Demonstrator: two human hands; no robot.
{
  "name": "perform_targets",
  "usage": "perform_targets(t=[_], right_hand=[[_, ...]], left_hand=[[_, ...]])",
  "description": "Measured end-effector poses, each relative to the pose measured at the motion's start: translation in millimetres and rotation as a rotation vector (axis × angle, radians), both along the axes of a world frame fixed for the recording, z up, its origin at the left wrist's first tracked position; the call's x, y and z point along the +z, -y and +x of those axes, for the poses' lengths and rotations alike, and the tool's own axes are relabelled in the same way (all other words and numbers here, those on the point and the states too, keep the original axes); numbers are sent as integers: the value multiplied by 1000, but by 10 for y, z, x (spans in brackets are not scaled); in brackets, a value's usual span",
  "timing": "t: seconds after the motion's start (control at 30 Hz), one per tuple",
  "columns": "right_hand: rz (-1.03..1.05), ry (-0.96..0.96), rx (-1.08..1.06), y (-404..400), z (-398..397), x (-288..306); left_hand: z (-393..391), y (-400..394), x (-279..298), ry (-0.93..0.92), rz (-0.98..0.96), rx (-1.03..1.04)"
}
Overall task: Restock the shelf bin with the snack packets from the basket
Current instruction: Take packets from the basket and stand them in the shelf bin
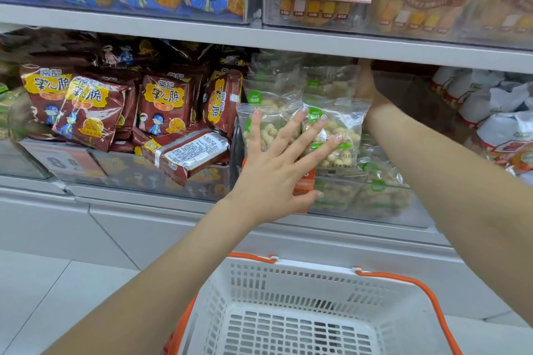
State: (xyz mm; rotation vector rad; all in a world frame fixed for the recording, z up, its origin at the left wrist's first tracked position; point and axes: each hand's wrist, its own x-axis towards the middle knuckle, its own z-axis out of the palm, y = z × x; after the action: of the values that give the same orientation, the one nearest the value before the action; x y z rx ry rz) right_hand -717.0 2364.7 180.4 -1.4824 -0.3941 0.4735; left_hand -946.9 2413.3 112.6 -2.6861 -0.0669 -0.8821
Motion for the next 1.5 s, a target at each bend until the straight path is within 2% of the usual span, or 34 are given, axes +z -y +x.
perform_targets(t=[0.1,0.17,0.27,0.3,0.4,0.47,0.53,0.67,0.77,0.83,0.93,1.07,1.13,1.17,1.23,1.27,1.3,1.37,1.5], right_hand=[[149,-83,66,47,-69,51],[166,-39,-48,192,-208,82],[163,-96,-73,434,-584,81],[151,-62,-77,513,-721,44],[-73,109,-103,589,-1177,-137],[-298,367,-132,552,-1420,-234],[-386,518,-133,488,-1460,-304],[-277,406,-69,606,-1406,-195],[-175,364,-171,740,-1408,-124],[-240,385,-120,709,-1444,-163],[-438,569,-71,580,-1548,-316],[-404,557,-132,579,-1534,-370],[-390,709,-193,668,-1612,-386],[-433,867,-242,716,-1660,-395],[-640,1216,-318,811,-1690,-474],[-743,1321,-311,851,-1668,-535],[-827,1359,-286,883,-1643,-598],[-924,1310,-238,916,-1620,-703],[-904,1267,-178,915,-1630,-724]], left_hand=[[-3,2,-5,-9,-2,5],[-12,10,-4,-12,-1,7],[-24,19,-1,-11,-4,12],[-32,24,6,-14,-1,14],[-58,41,1,-26,-6,24],[-71,60,-4,-60,-30,40],[-84,63,7,-81,-69,43],[-202,3,81,20,-217,-36],[-347,-33,105,50,-198,100],[-397,-38,45,-3,-174,169],[-392,-69,-15,-68,-208,146],[-344,-107,33,-126,-229,139],[-344,-87,38,-112,-231,141],[-349,-75,31,-103,-228,143],[-374,-48,18,-83,-209,148],[-391,-36,12,-72,-195,145],[-407,-22,1,-69,-178,136],[-428,3,-26,-87,-134,100],[-431,37,-49,-115,-82,55]])
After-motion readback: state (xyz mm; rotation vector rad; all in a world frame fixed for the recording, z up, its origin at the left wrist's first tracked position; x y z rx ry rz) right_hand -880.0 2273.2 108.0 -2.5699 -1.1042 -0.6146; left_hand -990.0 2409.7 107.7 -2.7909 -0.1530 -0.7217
